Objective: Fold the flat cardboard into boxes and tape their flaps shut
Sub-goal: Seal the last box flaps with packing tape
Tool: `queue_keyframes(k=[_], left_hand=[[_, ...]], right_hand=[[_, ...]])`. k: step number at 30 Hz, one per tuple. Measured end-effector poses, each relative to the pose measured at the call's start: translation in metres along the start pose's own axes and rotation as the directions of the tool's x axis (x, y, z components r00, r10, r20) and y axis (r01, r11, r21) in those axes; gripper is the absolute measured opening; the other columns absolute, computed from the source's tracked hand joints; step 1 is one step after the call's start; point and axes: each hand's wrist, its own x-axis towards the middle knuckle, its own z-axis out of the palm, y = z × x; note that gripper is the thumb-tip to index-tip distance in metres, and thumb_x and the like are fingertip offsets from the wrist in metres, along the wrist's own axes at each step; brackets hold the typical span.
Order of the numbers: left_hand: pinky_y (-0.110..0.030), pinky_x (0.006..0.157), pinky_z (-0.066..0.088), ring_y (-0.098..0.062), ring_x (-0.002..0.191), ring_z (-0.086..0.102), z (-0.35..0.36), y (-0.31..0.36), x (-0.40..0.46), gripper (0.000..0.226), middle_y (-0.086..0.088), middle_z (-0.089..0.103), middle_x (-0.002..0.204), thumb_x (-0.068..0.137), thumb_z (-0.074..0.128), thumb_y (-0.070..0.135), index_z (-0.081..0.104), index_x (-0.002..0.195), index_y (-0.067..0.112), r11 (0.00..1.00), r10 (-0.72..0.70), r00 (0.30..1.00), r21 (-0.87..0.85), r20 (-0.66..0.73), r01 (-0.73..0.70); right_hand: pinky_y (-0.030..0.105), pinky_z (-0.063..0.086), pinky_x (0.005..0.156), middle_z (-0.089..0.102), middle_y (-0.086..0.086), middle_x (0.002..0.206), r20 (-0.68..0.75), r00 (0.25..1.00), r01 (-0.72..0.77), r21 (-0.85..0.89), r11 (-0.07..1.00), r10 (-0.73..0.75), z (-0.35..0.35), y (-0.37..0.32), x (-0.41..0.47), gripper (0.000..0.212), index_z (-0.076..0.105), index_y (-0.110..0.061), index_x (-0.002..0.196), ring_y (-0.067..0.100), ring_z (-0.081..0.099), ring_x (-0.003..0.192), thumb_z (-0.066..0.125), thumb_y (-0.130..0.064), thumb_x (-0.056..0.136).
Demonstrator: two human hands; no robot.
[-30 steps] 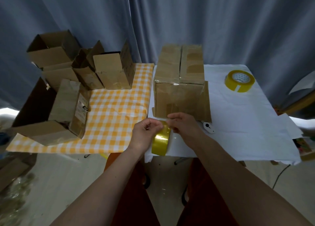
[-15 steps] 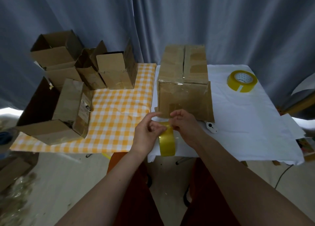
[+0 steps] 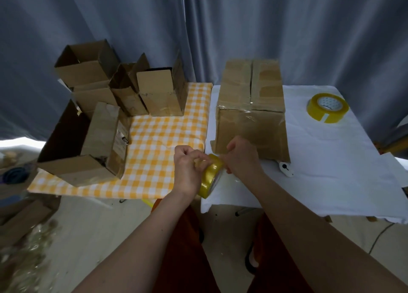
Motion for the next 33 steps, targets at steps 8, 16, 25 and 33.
queue_keyframes(k=[8,16,25,33], left_hand=[[-0.033,0.068,0.057,-0.021,0.078,0.064,-0.024,-0.025,0.019,0.015,-0.004,0.066,0.081,0.087,0.067,0.006,0.066,0.074,0.012,0.721,-0.424,0.906,-0.599,0.017,0.349],[-0.046,0.098,0.047,-0.024,0.123,0.049,-0.058,-0.086,0.023,0.042,-0.009,0.054,0.128,0.089,0.045,-0.012,0.065,0.110,0.018,0.893,-0.450,0.863,-0.087,-0.230,0.442],[-0.037,0.096,0.045,-0.026,0.127,0.044,-0.077,-0.108,0.015,0.052,-0.010,0.048,0.136,0.088,0.039,-0.012,0.056,0.127,0.018,0.876,-0.451,0.868,0.083,-0.207,0.474],[-0.029,0.112,0.025,-0.019,0.139,0.032,-0.017,-0.002,0.074,0.049,-0.004,0.040,0.148,0.097,0.054,0.023,0.040,0.143,0.014,0.961,0.165,0.986,0.225,0.006,-0.162]], right_hand=[[0.022,0.046,0.064,0.064,0.010,0.087,0.459,0.885,0.006,0.148,0.989,-0.074,0.046,0.015,-0.010,0.029,0.065,-0.009,0.094,0.024,0.063,0.080,0.070,-0.036,0.082],[0.046,0.035,0.099,0.057,0.008,0.119,0.386,0.840,0.541,-0.535,0.649,-0.381,0.097,0.003,0.009,0.035,0.050,-0.015,0.127,0.029,0.044,0.119,0.052,-0.012,0.092],[0.043,0.029,0.103,0.054,0.008,0.123,0.557,0.774,0.627,-0.605,0.491,-0.302,0.121,0.014,0.010,0.030,0.053,-0.013,0.121,0.028,0.042,0.121,0.046,-0.008,0.092],[0.043,0.030,0.110,0.050,0.018,0.136,-0.066,0.616,0.611,-0.589,0.529,-0.785,-0.024,0.000,0.036,0.041,0.052,-0.002,0.129,0.034,0.042,0.131,0.048,-0.025,0.095]])
